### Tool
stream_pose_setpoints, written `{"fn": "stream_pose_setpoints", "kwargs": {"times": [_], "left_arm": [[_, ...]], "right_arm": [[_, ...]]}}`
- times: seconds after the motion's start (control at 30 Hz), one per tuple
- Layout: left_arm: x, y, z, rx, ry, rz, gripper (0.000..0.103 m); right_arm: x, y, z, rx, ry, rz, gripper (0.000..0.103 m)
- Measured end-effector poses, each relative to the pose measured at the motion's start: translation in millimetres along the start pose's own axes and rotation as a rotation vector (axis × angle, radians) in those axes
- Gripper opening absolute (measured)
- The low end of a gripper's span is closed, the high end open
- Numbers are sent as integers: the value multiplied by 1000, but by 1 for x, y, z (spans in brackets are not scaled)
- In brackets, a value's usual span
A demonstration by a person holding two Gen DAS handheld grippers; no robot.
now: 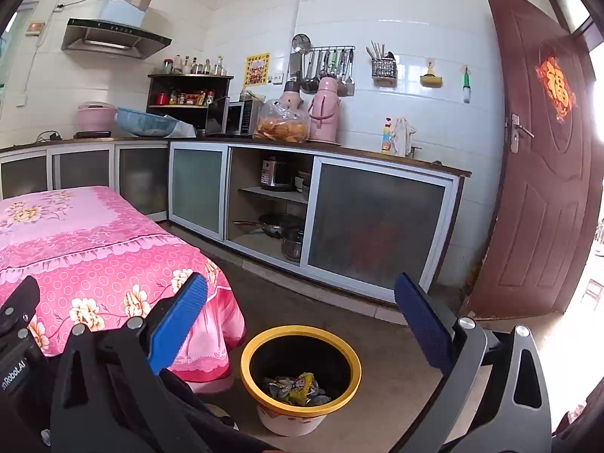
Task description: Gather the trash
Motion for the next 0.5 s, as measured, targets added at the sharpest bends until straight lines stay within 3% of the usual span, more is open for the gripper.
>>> {"fn": "stream_pose_setpoints", "kwargs": {"times": [0.2, 0.5], "left_arm": [[0, -3, 10, 25, -28, 1, 95], [0, -7, 10, 7, -27, -11, 95]], "right_arm": [[1, -10, 3, -7, -15, -39, 95], [0, -9, 7, 8, -34, -28, 95]]}}
Point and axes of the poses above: each gripper's, at about its wrist camera, not at the fingertips, and y roughly the way its jaws point, z to its left, x to its top, the point moved 5 cm from there along y, roughly the way its jaws point
